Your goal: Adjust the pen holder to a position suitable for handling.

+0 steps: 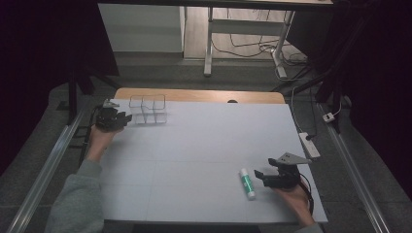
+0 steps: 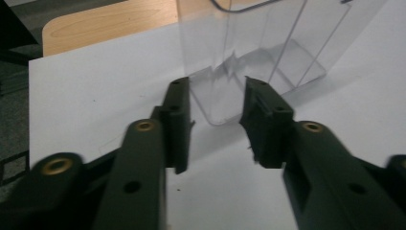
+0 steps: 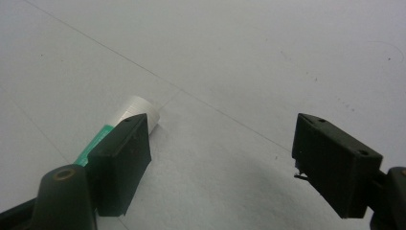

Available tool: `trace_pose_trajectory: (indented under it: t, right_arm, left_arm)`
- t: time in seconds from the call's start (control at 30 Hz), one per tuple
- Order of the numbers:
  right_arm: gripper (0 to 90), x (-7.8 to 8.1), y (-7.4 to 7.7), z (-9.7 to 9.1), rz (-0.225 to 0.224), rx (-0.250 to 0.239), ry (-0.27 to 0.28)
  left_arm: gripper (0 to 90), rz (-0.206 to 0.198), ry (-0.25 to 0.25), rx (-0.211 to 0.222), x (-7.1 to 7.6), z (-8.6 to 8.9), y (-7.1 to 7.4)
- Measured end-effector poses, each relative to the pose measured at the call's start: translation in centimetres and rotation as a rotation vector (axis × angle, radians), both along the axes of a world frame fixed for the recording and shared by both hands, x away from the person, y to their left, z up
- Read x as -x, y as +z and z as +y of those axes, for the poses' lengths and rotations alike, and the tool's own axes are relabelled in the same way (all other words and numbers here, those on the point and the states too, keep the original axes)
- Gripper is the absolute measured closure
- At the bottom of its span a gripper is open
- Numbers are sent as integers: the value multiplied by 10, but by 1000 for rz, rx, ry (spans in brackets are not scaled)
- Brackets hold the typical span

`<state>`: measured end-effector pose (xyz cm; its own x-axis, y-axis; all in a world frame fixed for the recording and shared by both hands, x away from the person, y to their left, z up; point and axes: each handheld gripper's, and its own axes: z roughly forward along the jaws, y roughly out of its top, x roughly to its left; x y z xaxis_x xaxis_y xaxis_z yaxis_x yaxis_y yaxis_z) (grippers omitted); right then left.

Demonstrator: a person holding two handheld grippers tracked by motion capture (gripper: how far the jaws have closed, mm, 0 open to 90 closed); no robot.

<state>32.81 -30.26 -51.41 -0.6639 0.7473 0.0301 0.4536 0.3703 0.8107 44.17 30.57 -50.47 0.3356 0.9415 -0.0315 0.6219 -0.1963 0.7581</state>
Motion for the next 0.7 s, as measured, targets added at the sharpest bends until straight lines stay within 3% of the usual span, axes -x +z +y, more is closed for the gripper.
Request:
trace_pose_trajectory:
  t: [0.03, 0.1, 0.23, 0.7]
  right_arm:
    - [206, 0, 0, 0, 0, 0, 0]
    - [206, 0, 0, 0, 0, 0, 0]
    - [207, 0, 0, 0, 2, 6, 4]
    - [209, 0, 0, 0, 0, 17, -3]
  left_arm:
    - [665, 3, 1, -3, -1, 1, -1]
    - [773, 9, 12, -6, -3, 4, -2]
    - [884, 5, 33, -8, -8, 9, -5]
    - [886, 10, 34, -16, -33, 7, -12]
